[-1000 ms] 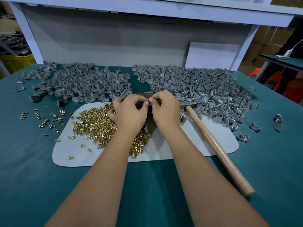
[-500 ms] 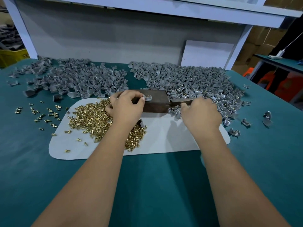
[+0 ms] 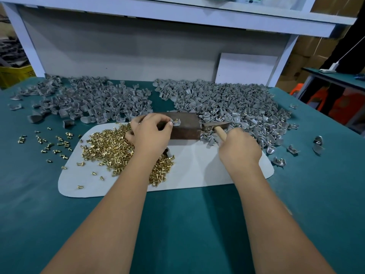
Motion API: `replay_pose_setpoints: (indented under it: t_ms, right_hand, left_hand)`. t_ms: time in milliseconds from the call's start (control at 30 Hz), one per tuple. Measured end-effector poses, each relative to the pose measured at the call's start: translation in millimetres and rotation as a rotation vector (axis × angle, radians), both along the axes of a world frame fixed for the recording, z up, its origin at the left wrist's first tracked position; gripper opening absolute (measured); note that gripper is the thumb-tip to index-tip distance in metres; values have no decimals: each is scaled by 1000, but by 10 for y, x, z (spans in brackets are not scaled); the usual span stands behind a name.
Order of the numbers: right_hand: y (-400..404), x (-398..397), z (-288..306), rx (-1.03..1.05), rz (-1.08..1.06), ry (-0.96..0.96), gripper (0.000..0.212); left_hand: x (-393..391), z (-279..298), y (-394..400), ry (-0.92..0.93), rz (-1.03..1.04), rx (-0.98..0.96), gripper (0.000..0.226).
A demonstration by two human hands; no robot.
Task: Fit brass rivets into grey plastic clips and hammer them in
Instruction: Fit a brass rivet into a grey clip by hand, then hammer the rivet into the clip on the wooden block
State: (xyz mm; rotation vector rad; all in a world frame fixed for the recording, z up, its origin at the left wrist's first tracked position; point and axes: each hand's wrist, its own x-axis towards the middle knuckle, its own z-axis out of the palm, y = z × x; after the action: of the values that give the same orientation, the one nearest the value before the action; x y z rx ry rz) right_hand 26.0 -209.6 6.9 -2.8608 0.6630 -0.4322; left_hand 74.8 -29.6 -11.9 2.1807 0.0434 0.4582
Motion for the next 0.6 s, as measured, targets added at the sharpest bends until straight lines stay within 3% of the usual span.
replay_pose_setpoints:
  t_ms: [100,233,367,467,600]
  right_hand:
    - [43,-57,52,-58,13,-39,25]
    - [42,-69,141,-77,-2,-90,24]
    - [101,-92,186,-164,94,-364,19]
    - [220,-119,198,-274,190,-446,23]
    - [374,-179,167,-344,243,-439,48]
  left_hand:
    - [8,-1,-5,8,-8,-13,9]
    - [14,-6,0,10,-12,0,8]
    - [33,-11,-4,-12,-8,41,8]
    - [39,-20,-10,-37,-1,34,9]
    - [55,-39,-35,-55,36,40,12]
